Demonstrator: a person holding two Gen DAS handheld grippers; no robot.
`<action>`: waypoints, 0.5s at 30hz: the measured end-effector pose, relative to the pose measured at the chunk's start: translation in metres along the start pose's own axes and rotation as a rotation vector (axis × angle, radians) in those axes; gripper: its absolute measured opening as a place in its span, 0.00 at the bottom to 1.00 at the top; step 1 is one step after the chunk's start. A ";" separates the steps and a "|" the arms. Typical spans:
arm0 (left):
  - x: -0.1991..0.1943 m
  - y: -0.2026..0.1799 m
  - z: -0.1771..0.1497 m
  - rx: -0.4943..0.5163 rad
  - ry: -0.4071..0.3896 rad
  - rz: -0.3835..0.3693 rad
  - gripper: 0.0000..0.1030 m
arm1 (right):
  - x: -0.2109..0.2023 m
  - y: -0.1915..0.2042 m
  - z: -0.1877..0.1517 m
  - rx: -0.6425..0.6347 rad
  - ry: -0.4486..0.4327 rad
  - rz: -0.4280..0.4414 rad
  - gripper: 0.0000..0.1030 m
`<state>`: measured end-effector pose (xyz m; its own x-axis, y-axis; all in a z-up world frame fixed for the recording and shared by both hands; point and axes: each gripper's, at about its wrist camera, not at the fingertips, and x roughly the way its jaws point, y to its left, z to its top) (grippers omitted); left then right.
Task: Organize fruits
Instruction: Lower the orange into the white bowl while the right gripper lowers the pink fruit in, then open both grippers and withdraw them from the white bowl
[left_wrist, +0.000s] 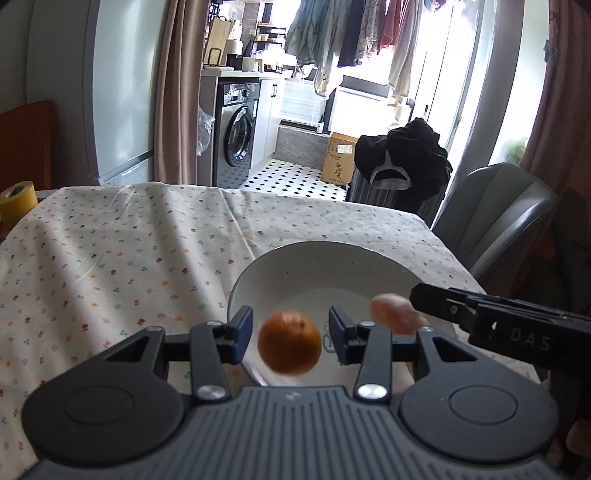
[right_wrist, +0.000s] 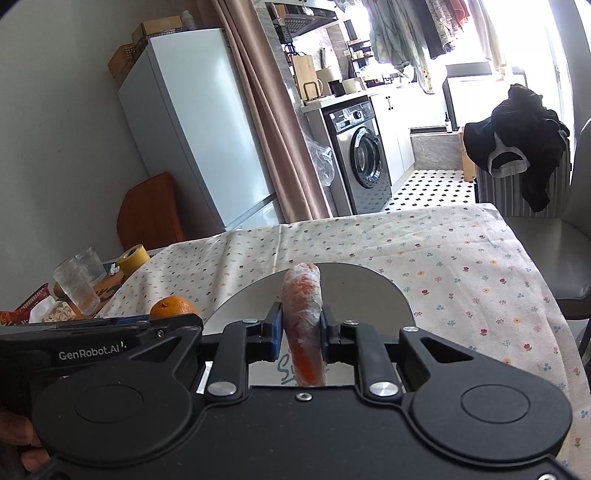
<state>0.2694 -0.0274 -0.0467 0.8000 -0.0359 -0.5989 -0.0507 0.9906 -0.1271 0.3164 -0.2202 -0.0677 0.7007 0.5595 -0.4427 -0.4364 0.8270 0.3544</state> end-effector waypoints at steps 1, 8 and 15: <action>-0.001 -0.001 -0.001 0.009 0.000 0.008 0.47 | 0.000 0.000 -0.001 0.006 -0.004 -0.011 0.29; -0.018 -0.005 0.001 0.025 -0.042 -0.008 0.70 | -0.013 -0.001 -0.012 0.013 -0.013 -0.032 0.57; -0.039 -0.002 0.004 0.033 -0.071 -0.013 0.71 | -0.027 0.001 -0.020 0.028 -0.014 -0.027 0.68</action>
<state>0.2407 -0.0276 -0.0203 0.8408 -0.0408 -0.5398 -0.0210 0.9939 -0.1079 0.2861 -0.2335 -0.0719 0.7199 0.5360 -0.4409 -0.4013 0.8398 0.3657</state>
